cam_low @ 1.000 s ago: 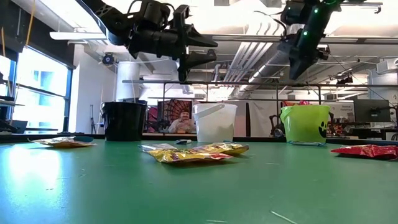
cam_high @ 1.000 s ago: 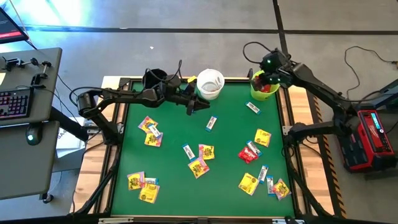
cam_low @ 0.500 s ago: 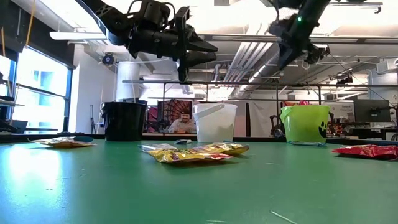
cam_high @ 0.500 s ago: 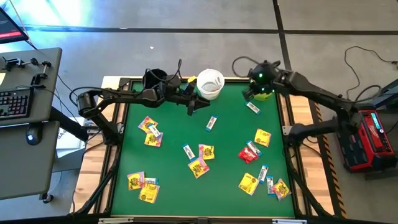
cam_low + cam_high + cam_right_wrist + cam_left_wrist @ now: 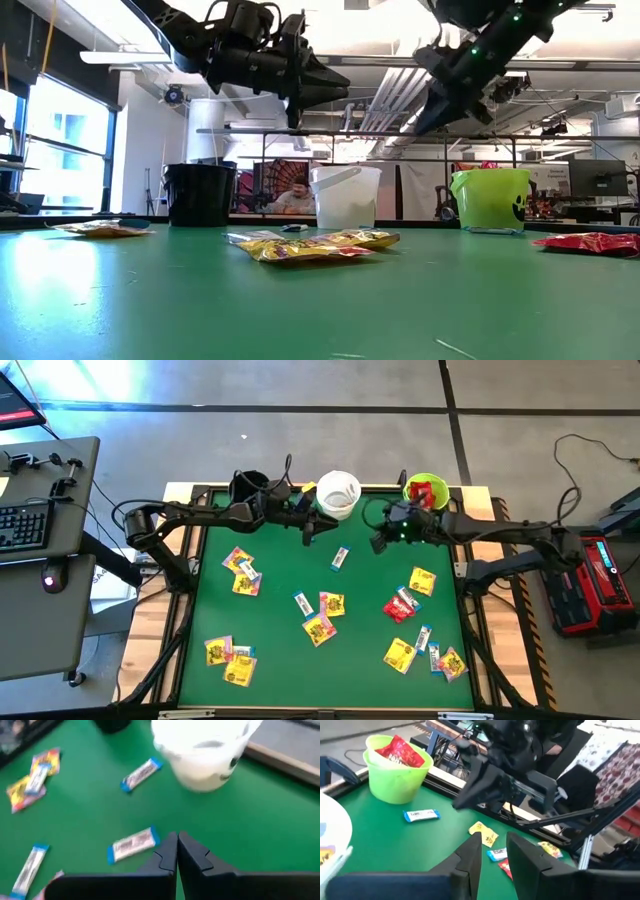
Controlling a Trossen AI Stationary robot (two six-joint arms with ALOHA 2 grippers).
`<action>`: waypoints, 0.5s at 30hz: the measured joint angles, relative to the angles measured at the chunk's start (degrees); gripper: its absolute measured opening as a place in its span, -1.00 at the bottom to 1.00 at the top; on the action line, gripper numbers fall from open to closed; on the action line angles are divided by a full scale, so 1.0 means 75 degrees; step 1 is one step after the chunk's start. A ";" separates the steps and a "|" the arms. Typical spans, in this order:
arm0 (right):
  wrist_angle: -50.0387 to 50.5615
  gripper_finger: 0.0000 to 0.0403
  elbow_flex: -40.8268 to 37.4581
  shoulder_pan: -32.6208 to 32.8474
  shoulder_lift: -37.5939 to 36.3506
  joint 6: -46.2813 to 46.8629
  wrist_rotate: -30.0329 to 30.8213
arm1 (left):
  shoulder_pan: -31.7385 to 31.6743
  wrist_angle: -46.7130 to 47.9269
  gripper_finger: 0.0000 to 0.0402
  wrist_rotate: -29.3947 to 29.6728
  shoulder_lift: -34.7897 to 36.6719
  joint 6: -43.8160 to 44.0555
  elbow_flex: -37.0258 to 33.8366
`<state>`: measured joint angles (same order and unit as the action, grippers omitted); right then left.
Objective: Sort candy by brand, put in halloween buckets
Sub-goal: Put the red candy into the green bucket
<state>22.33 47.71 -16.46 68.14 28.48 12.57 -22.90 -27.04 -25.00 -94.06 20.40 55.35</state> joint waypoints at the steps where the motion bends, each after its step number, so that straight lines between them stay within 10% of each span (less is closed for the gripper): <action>1: 0.0059 -1.00 -0.0022 0.0076 0.0003 0.0026 -0.0077 | 0.0000 0.0008 -0.57 -0.0006 0.0000 -0.0079 0.0000; 15: 0.2650 -0.69 -0.0024 0.2484 0.0000 0.3879 -0.0666 | 0.0311 0.0449 -0.46 -0.0019 0.0000 -0.0785 0.0000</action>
<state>42.21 47.53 2.17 68.14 57.58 7.57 -20.56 -23.67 -25.14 -94.06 14.52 55.35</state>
